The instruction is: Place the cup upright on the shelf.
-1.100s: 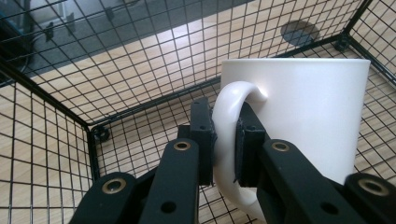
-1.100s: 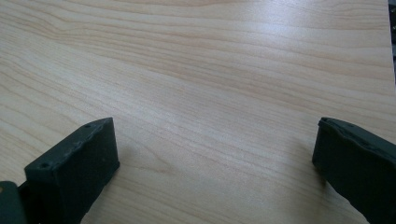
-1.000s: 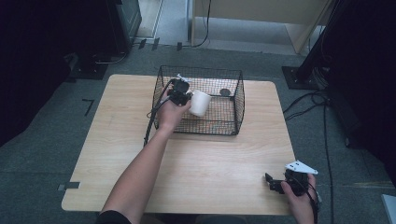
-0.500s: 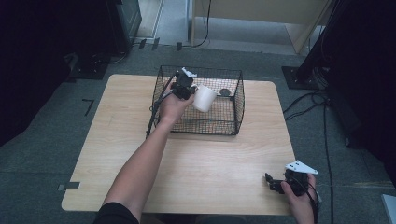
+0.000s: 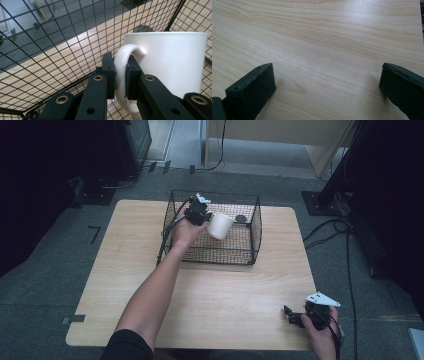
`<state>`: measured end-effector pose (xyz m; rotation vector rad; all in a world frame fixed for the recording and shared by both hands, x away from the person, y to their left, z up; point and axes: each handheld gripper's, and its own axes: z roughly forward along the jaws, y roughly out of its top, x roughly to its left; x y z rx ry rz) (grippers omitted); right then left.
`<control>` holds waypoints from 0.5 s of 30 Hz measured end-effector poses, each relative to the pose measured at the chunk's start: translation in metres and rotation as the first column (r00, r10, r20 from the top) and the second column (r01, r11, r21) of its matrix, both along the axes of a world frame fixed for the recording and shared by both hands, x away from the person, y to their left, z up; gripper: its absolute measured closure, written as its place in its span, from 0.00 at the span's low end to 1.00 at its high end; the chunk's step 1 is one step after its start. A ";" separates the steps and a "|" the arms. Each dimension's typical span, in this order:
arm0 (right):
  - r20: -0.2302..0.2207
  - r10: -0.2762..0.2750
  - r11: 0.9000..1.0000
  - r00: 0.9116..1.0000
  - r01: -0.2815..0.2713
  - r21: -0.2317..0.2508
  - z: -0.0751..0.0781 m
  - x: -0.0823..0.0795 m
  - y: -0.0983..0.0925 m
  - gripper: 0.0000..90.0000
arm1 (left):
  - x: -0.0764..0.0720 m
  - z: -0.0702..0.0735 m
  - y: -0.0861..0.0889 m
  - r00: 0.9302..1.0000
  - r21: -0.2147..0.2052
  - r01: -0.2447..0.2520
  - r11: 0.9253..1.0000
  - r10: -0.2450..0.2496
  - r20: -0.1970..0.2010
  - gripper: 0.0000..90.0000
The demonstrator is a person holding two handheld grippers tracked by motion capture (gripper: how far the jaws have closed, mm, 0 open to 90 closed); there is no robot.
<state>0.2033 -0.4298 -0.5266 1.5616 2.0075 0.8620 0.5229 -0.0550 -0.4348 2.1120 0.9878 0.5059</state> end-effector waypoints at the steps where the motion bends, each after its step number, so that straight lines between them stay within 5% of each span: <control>1: 0.000 0.000 1.000 1.000 0.000 0.000 0.000 0.000 0.000 0.00 | 0.001 -0.001 0.001 1.000 -0.011 -0.006 1.000 0.006 0.002 0.92; 4: 0.000 0.000 1.000 1.000 0.000 0.000 0.000 0.000 0.000 0.00 | 0.001 -0.003 0.006 0.999 0.011 -0.029 1.000 0.029 0.027 0.92; 11: 0.000 0.000 1.000 1.000 0.000 0.000 0.000 0.000 0.000 0.00 | -0.002 -0.004 0.012 0.999 0.077 0.011 0.997 -0.015 0.047 0.92; 15: 0.000 0.000 1.000 1.000 0.000 0.000 0.000 0.000 0.000 0.00 | -0.008 -0.007 0.013 0.997 0.163 0.034 0.986 -0.045 0.066 0.90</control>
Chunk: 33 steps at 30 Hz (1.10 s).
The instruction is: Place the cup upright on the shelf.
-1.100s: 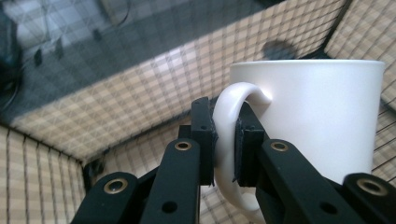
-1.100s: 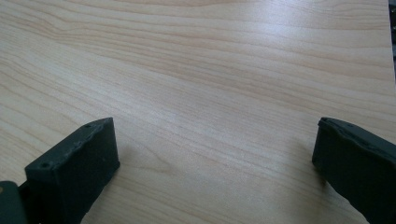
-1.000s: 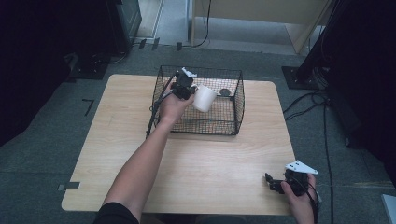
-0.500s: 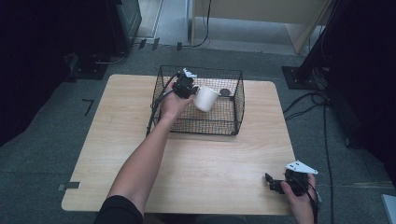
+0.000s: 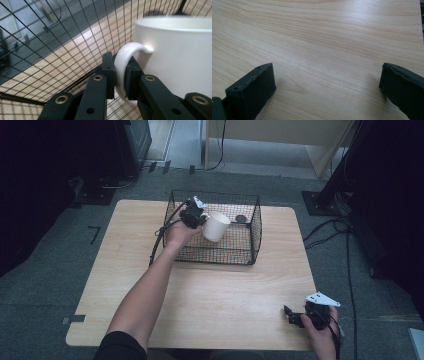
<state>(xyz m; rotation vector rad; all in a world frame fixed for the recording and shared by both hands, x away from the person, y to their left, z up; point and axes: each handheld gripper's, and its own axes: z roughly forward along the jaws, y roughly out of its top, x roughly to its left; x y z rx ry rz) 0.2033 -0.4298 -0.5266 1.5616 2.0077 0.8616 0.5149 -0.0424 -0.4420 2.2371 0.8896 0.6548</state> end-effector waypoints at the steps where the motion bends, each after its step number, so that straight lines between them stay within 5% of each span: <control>1: 0.000 0.000 1.000 1.000 0.000 0.000 0.000 0.000 0.000 0.00 | -0.002 0.000 0.000 1.000 0.011 0.019 1.000 -0.019 -0.003 0.85; 7: 0.000 0.000 1.000 1.000 0.000 0.000 0.000 0.000 0.000 0.00 | -0.003 -0.003 -0.003 0.999 0.055 0.020 0.998 -0.018 -0.037 0.77; 13: 0.000 0.000 1.000 1.000 0.000 0.000 0.000 0.000 0.000 0.00 | -0.006 -0.006 -0.009 1.000 0.158 -0.014 0.987 0.017 -0.020 0.65; 17: 0.000 -0.001 1.000 1.000 0.001 -0.001 0.000 0.000 0.000 0.00 | -0.006 -0.004 -0.008 0.998 0.164 -0.055 0.985 0.057 -0.006 0.62; 24: 0.000 0.000 1.000 1.000 0.000 -0.001 0.000 0.000 0.000 0.00 | -0.010 0.011 -0.002 0.995 0.100 -0.092 0.991 0.089 0.035 0.57; 29: 0.000 0.000 1.000 1.000 0.000 -0.001 0.000 0.000 0.000 0.00 | -0.013 0.024 0.006 0.994 -0.049 -0.099 0.994 0.101 0.044 0.54; 33: -0.001 0.000 1.000 1.000 0.000 0.001 0.000 0.000 0.000 0.00 | -0.019 0.032 0.003 0.995 -0.091 -0.079 0.993 0.084 0.051 0.48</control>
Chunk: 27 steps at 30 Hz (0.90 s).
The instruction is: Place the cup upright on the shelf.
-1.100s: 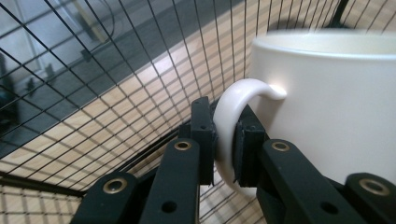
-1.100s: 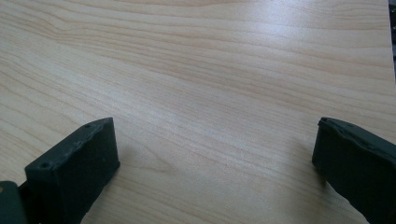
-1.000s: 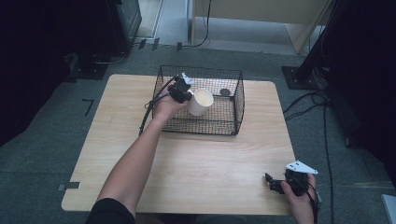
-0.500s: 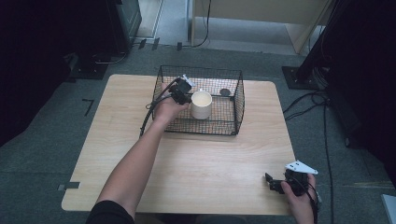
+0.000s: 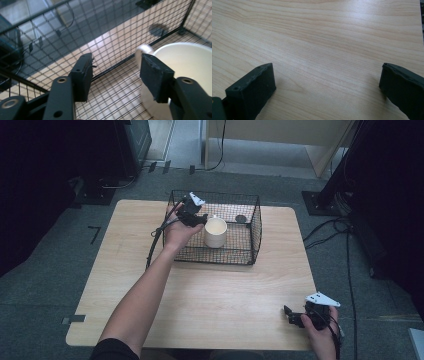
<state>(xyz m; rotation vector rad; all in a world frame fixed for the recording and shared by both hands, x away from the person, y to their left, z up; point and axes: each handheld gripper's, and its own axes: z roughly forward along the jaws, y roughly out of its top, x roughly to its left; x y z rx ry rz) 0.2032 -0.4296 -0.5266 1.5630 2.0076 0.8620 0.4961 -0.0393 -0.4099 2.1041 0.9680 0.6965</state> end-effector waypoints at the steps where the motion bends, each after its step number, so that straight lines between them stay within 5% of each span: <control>1: 0.001 0.000 1.000 1.000 0.000 -0.001 0.000 0.000 0.000 0.00 | -0.001 0.003 0.000 1.000 -0.016 0.006 1.000 -0.006 0.003 0.48; 9: 0.000 0.000 1.000 1.000 0.000 0.000 0.000 0.000 0.000 0.00 | -0.017 0.032 0.006 0.999 -0.175 0.039 0.984 -0.038 0.014 0.46; 17: 0.001 0.001 1.000 1.000 -0.001 -0.001 0.000 0.000 0.000 0.00 | -0.041 0.056 0.013 0.995 -0.180 0.073 0.981 -0.058 0.086 0.43; 27: 0.001 0.001 1.000 1.000 -0.001 -0.001 0.000 0.000 0.000 0.00 | -0.063 0.064 0.029 0.995 -0.228 0.078 0.971 -0.061 0.079 0.35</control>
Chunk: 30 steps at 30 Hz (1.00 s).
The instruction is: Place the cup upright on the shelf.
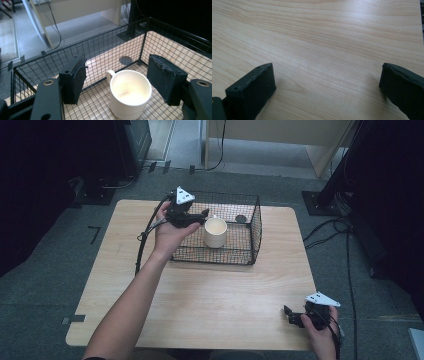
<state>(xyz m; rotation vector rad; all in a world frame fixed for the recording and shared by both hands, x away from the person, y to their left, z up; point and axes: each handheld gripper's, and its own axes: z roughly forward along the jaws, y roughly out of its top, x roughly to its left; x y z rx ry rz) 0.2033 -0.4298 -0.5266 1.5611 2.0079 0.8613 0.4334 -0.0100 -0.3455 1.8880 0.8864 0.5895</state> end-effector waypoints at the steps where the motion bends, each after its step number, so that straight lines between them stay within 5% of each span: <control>1: 0.000 0.000 1.000 1.000 0.000 0.000 0.000 0.000 0.000 0.00 | -0.003 0.001 0.002 1.000 -0.001 0.001 1.000 -0.001 -0.003 0.35; 17: -0.001 0.002 1.000 1.000 -0.002 0.001 0.000 0.000 0.000 0.00 | -0.036 -0.007 0.031 0.999 0.008 -0.033 0.999 0.033 -0.030 0.10; 26: -0.002 0.003 1.000 1.000 -0.003 0.002 0.000 0.000 0.000 0.00 | -0.055 -0.020 0.065 0.996 -0.032 -0.070 0.997 0.068 -0.058 0.09; 30: -0.002 0.002 1.000 1.000 -0.002 0.002 0.000 0.000 0.000 0.00 | -0.065 -0.027 0.077 0.993 -0.018 -0.102 0.995 0.101 -0.053 0.09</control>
